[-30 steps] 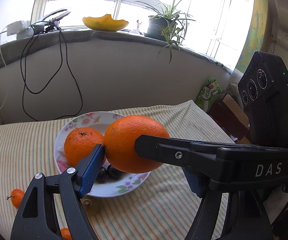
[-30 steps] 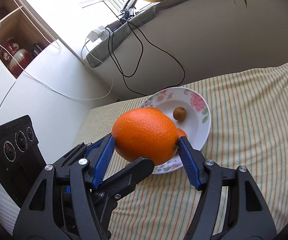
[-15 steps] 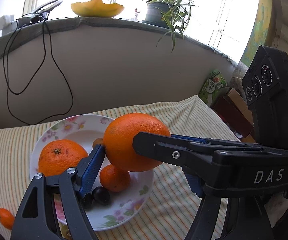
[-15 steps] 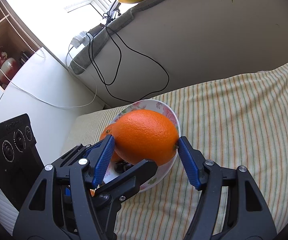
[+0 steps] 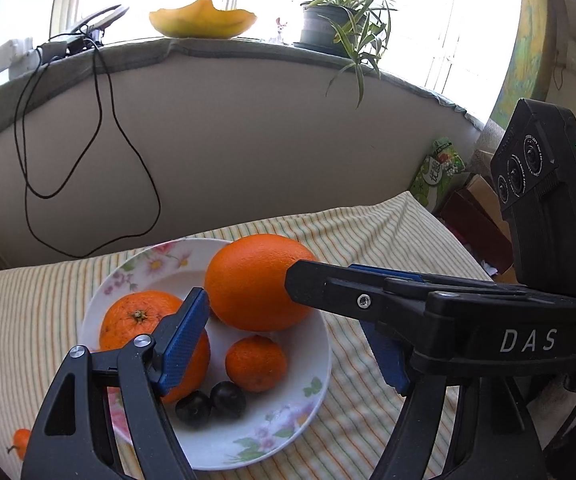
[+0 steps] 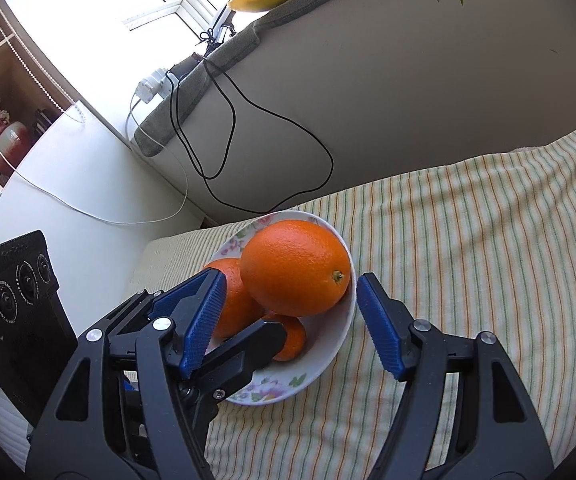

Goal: Organize fruits
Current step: 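Lower the orange into the plate and open the right tool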

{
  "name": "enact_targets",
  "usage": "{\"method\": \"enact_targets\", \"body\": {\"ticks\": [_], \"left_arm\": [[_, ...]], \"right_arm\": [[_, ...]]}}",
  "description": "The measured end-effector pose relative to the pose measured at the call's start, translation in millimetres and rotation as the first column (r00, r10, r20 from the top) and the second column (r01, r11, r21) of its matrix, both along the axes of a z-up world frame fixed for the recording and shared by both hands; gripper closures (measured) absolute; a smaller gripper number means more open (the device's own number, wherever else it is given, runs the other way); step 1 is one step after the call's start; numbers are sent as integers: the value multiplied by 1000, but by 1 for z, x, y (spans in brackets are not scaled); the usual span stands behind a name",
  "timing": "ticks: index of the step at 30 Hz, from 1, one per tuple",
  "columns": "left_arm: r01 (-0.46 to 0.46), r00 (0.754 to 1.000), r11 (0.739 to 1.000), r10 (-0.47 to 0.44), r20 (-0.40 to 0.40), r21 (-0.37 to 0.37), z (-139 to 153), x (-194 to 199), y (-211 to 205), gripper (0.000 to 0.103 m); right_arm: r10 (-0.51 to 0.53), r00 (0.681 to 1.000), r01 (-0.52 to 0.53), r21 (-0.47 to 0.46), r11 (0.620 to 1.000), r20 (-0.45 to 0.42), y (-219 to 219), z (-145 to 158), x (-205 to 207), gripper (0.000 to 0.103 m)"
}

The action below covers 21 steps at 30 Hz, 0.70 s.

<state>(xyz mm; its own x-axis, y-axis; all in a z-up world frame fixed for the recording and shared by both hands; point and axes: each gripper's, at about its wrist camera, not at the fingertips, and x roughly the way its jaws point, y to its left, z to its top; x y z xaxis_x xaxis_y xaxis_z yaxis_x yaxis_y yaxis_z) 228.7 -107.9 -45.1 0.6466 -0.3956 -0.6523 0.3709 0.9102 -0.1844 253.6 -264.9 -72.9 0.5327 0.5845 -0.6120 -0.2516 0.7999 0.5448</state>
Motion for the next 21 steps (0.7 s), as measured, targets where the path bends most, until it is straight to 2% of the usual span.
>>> {"method": "enact_targets", "body": {"ticks": [11,21], "left_arm": [[-25,1000,1000,25,8,-12,9,-16,12,27],[-57,998,998,57,41,3,20,-49,29,27]], "right_arm": [[-11,999,12,-36,999,35,2,14,-19,29],[-11,997,15,-59,998,74,7,31,-51,25]]}}
